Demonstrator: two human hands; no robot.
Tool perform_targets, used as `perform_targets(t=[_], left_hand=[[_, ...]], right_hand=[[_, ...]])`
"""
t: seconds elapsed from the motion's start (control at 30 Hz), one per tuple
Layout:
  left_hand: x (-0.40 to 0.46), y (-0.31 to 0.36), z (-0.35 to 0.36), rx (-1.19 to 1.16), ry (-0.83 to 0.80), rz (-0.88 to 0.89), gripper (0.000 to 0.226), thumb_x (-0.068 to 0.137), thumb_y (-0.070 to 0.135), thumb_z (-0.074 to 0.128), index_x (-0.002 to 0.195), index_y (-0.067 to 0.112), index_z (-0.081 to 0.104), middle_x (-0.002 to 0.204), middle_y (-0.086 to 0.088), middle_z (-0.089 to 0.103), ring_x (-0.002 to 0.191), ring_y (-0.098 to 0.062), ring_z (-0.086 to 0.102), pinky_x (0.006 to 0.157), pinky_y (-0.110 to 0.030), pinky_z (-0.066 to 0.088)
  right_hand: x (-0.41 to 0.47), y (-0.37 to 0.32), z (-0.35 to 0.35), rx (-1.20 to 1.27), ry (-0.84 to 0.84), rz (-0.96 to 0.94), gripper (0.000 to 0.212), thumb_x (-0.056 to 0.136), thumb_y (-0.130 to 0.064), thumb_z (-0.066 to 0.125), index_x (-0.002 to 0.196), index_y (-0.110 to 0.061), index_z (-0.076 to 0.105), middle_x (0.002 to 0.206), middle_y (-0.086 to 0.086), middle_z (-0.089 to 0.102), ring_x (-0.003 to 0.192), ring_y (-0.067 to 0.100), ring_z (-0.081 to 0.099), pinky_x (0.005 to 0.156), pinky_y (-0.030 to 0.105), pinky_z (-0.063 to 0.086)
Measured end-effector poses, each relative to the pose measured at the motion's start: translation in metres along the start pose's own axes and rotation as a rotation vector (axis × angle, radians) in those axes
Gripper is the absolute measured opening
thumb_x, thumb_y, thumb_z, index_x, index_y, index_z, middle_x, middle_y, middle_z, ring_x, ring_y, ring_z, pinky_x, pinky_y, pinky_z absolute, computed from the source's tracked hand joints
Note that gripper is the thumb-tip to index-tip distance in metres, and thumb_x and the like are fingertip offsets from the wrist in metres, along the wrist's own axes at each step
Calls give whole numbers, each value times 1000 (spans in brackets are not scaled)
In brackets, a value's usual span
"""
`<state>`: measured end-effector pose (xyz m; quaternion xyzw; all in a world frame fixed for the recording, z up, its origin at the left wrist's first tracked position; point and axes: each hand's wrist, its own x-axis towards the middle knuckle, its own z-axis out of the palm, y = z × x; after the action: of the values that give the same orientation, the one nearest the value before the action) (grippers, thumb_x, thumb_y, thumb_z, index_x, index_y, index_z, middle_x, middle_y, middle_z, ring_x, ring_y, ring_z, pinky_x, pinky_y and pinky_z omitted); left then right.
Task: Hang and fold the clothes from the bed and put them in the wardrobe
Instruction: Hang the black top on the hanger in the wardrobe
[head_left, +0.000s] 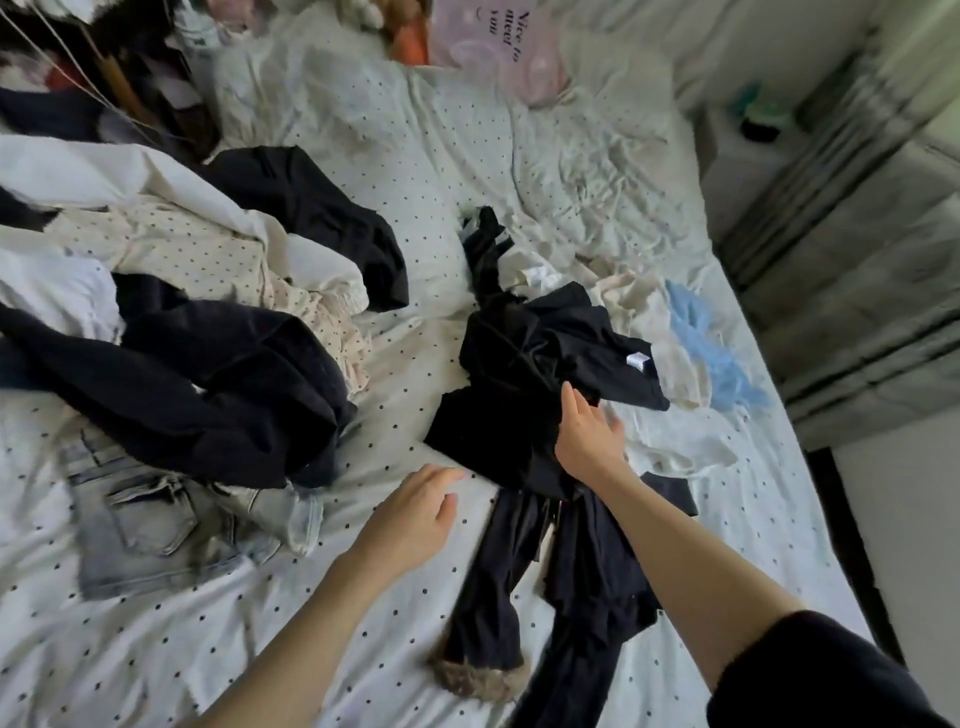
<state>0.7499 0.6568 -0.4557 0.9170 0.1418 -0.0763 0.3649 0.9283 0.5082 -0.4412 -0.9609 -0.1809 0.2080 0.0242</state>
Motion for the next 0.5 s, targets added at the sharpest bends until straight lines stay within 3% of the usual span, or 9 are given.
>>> perform_targets(t=[0.07,0.17,0.27,0.37,0.43,0.5], left_hand=[[13,-3,-4,16,22,7,39,100,19,34,137,20,43,138,10,43,126,-8,39,99,-20,32],[30,6,-3,41,-3,60,40,99,18,35,139,19,40,143,8,38,130,-8,36,101,-20,32],[43,25,-2,79,-5,108,51,98,19,41,147,20,26,153,1,21,140,-14,21,109,-25,29],[54,53,-2,158,10,193,66,97,24,48,150,24,11,158,-1,5,145,-20,4,116,-36,17],[56,77,3,242,-37,270,62,95,30,50,149,26,19,157,3,14,145,-19,7,117,-39,11],[56,92,7,282,-36,319,42,94,35,51,135,25,44,139,6,45,135,-17,34,113,-36,19]], right_hand=[[5,5,9,-34,-7,35,55,95,-10,41,146,-11,20,136,3,46,131,24,35,111,45,20],[2,14,12,-116,78,13,27,96,-17,41,120,-16,53,117,2,60,117,23,42,98,39,26],[-16,19,9,56,173,-59,26,97,-23,42,116,-18,60,109,-1,62,114,21,44,95,36,26],[-51,25,-4,271,184,-159,22,94,-23,50,110,-14,64,103,-1,64,104,20,51,94,33,31],[-83,36,-16,327,170,-187,21,93,-22,52,107,-13,64,99,-1,66,95,19,57,89,29,38],[-102,42,-30,395,157,-158,18,93,-19,50,103,-12,63,88,0,64,81,19,57,71,16,40]])
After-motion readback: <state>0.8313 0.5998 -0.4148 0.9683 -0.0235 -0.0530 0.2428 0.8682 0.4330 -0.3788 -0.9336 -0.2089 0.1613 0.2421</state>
